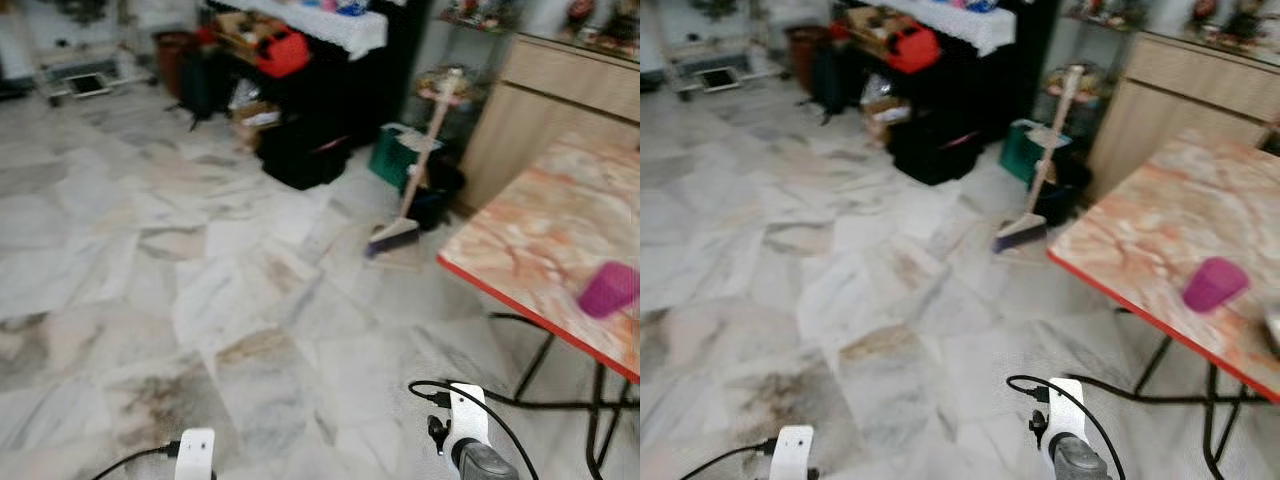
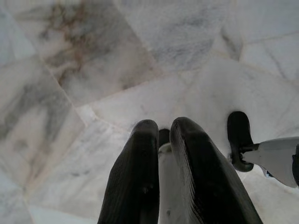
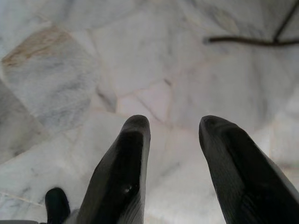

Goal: Setting the table

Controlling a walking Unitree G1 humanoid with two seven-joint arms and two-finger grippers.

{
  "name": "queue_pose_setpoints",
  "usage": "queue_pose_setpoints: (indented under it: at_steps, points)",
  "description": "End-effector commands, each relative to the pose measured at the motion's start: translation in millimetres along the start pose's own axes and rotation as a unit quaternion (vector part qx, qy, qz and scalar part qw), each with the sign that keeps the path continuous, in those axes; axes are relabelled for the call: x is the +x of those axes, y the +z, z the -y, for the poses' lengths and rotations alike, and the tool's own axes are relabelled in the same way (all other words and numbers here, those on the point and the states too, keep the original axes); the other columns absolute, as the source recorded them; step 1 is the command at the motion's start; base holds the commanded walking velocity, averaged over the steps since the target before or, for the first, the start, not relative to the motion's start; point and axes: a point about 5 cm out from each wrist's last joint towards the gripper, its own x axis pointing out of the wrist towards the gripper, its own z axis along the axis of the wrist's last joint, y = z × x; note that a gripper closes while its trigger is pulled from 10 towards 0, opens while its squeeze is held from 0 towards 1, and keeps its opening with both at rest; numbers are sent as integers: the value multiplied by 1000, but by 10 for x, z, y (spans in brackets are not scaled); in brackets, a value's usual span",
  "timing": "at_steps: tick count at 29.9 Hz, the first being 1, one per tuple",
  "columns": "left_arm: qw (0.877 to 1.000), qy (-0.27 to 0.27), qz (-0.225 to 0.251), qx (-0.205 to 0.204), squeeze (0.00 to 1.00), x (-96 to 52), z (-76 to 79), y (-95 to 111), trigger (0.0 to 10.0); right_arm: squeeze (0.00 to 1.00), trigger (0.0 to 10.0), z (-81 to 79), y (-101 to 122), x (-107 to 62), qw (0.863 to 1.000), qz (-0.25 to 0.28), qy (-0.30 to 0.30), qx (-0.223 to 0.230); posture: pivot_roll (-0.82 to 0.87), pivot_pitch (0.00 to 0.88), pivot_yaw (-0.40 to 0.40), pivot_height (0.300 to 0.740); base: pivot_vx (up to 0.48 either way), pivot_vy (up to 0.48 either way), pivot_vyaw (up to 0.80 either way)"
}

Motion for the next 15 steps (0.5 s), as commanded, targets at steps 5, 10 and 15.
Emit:
queue_pose_setpoints:
  at_steps: [5, 10, 15]
  points:
    - [1000, -1, 0, 0, 0, 0, -22, -1, 10000, 0, 10000, -10, 23, 5, 1000, 2, -3, 12, 6, 0, -33, 740, 0, 0, -759]
    - [1000, -3, 2, 1, 0, 1, -27, 5, 10000, 0, 10000, -22, 15, 5, 1000, 2, -3, 17, 7, 0, -33, 740, 0, 0, -763]
    - [1000, -5, 0, 5, 0, -1, -37, -5, 10000, 0, 10000, -30, -10, 2, 1000, -1, -2, 17, 8, 0, -29, 740, 0, 0, -761]
